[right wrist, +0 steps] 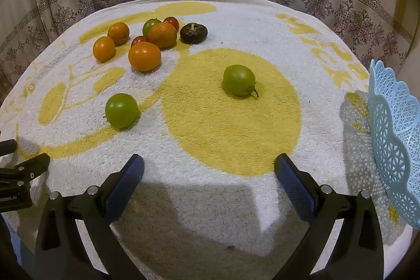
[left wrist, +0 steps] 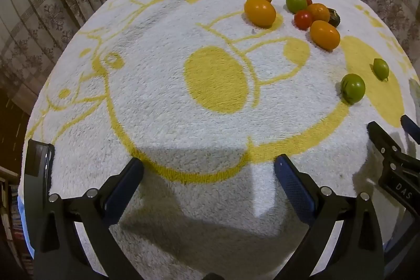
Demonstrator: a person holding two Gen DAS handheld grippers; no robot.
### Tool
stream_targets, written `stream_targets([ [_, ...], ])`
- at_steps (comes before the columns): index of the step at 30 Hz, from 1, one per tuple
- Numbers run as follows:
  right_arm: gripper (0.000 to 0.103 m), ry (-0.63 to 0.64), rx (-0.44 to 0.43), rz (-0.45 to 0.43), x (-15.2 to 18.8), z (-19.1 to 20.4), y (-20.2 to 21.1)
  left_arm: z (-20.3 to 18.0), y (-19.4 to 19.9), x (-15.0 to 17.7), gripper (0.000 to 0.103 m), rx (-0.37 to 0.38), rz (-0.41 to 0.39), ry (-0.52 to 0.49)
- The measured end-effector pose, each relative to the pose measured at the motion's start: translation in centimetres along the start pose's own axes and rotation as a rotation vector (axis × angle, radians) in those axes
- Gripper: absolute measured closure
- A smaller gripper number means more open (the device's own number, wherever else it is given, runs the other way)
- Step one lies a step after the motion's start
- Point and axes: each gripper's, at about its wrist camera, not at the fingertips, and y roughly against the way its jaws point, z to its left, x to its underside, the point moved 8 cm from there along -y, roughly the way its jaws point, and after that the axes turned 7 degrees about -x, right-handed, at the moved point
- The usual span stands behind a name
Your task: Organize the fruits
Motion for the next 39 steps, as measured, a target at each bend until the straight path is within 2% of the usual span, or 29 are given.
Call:
stream_targets([
  [39,0.002,0.002,-0.001,0.007,-0.07,0.16,-0.05,-0.06,-0.13,-0.06,0.005,0.003,-0.008,-0.011],
])
